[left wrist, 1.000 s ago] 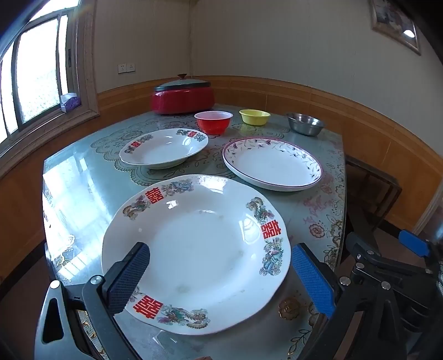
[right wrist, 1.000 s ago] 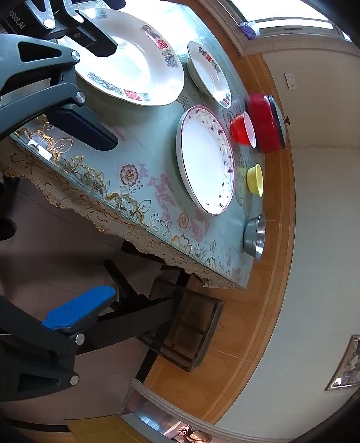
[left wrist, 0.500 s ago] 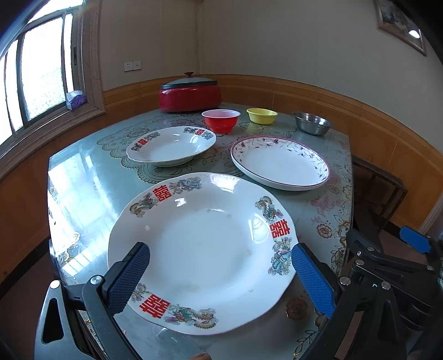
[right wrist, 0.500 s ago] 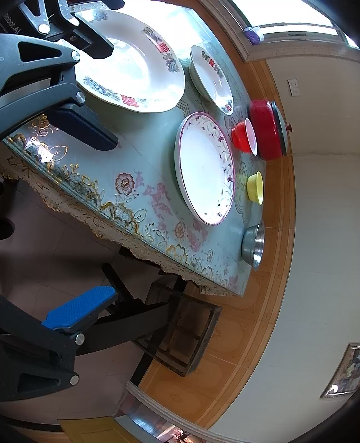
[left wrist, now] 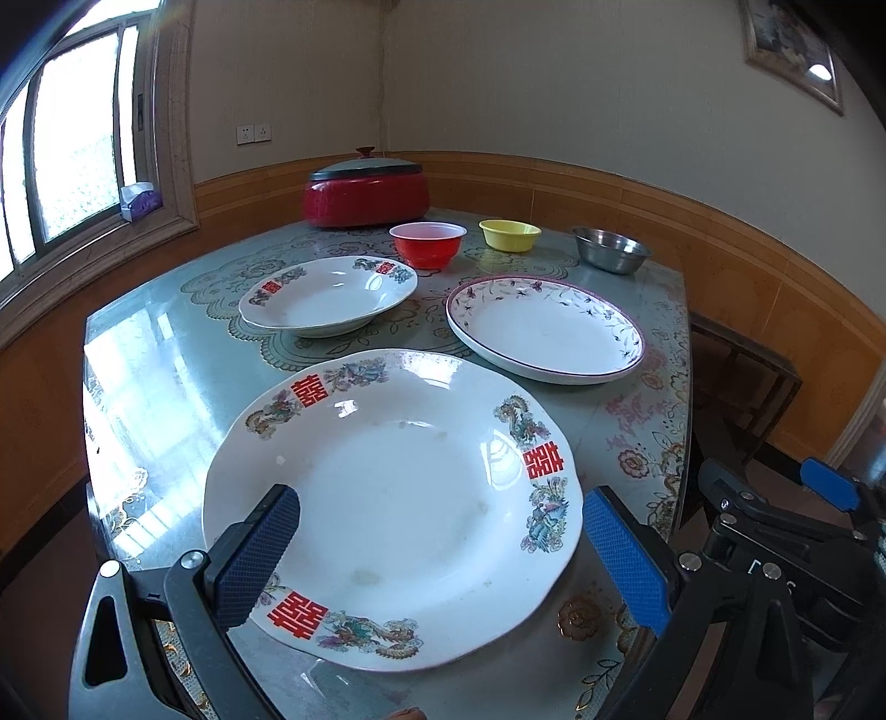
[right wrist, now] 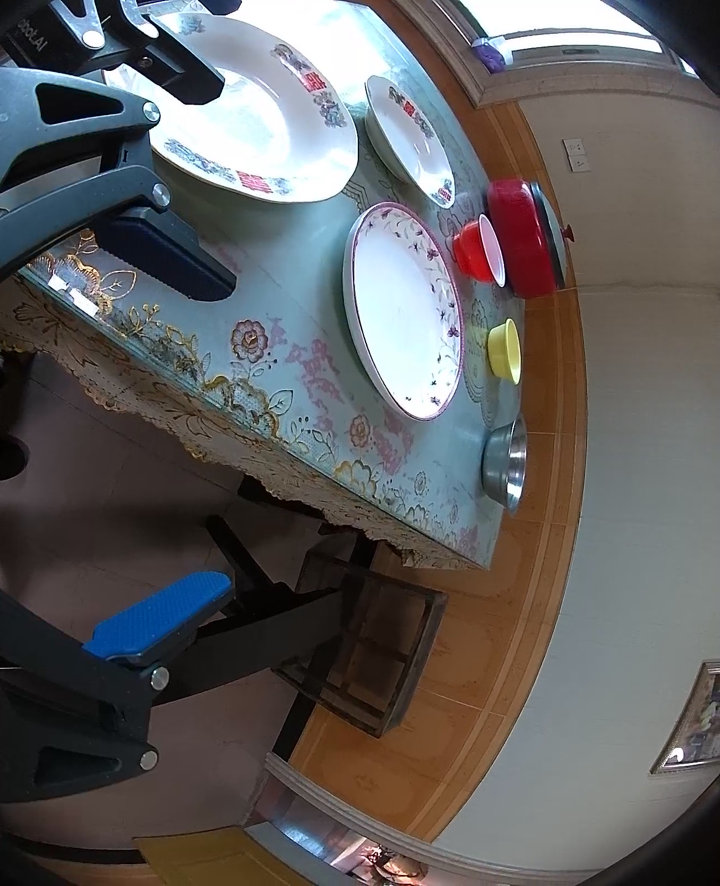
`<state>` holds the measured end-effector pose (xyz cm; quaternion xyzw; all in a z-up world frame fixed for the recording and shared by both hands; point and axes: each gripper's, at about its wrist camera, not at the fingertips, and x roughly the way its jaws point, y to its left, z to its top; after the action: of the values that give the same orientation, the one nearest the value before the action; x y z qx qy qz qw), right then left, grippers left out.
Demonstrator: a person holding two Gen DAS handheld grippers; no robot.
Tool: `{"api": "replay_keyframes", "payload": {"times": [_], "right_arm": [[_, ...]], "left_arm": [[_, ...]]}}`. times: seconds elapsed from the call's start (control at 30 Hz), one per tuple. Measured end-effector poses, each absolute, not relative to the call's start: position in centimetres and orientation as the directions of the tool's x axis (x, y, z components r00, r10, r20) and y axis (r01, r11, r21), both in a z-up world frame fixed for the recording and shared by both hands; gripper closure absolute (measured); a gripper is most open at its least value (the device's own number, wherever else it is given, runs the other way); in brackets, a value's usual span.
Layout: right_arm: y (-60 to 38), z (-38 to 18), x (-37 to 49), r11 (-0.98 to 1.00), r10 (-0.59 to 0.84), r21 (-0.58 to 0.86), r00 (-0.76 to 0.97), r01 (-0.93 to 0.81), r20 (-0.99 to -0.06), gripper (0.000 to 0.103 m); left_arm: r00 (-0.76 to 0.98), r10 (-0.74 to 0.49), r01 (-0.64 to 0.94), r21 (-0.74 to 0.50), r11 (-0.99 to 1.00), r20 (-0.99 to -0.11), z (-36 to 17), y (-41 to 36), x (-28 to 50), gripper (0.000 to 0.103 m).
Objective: Organize plates and bowls
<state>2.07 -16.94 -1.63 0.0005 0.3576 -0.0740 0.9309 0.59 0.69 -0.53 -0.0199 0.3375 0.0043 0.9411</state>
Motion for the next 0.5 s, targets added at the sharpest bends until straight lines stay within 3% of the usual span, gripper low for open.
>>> {"api": "replay_keyframes", "payload": {"times": [0.5], "right_arm": [[-16.34,-1.06,1.39,0.989,-0.149,-0.086,0.761,0.123,-0.631,0.003]], "left_arm": [[0.780,0.005,-0.029,-0.027,0.999,-0.625,-0.34,0.76,0.38,0.000]]}}
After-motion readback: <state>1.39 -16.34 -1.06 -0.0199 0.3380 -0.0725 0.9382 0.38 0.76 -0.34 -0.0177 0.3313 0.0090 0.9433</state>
